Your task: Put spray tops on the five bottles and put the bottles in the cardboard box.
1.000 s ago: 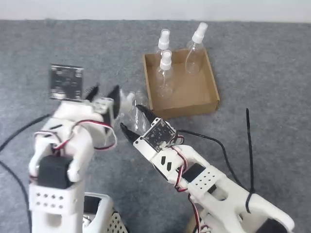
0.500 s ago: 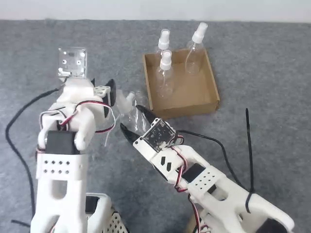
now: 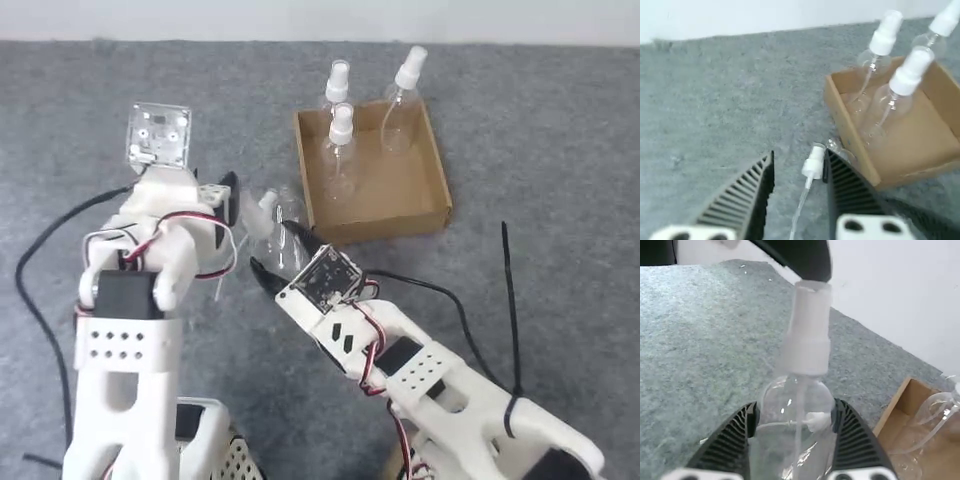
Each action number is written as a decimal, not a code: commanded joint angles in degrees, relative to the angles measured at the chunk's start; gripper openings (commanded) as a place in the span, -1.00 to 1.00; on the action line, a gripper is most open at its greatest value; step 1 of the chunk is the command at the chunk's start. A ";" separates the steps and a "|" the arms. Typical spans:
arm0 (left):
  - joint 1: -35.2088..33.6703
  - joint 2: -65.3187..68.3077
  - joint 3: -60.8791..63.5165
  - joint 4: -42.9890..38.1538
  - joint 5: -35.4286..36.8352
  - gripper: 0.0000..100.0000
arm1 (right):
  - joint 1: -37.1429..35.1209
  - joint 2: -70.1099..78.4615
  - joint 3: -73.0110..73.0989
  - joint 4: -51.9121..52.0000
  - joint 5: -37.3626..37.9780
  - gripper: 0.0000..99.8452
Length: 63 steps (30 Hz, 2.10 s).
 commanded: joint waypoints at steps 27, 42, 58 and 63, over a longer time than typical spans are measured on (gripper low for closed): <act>13.01 -20.40 26.42 -9.67 -3.25 -0.44 | 7.87 8.75 -47.74 46.02 -10.55 -0.99; 10.90 -20.40 29.85 -14.59 -3.25 -0.44 | 9.54 -3.56 -44.31 56.92 -10.20 -0.99; 10.55 -20.57 29.93 -14.59 -2.99 -0.54 | 33.80 0.13 -36.22 37.32 -2.20 -0.99; 10.55 -20.57 29.93 -14.59 -2.99 -0.54 | 35.65 10.68 -35.60 25.10 -2.46 -0.99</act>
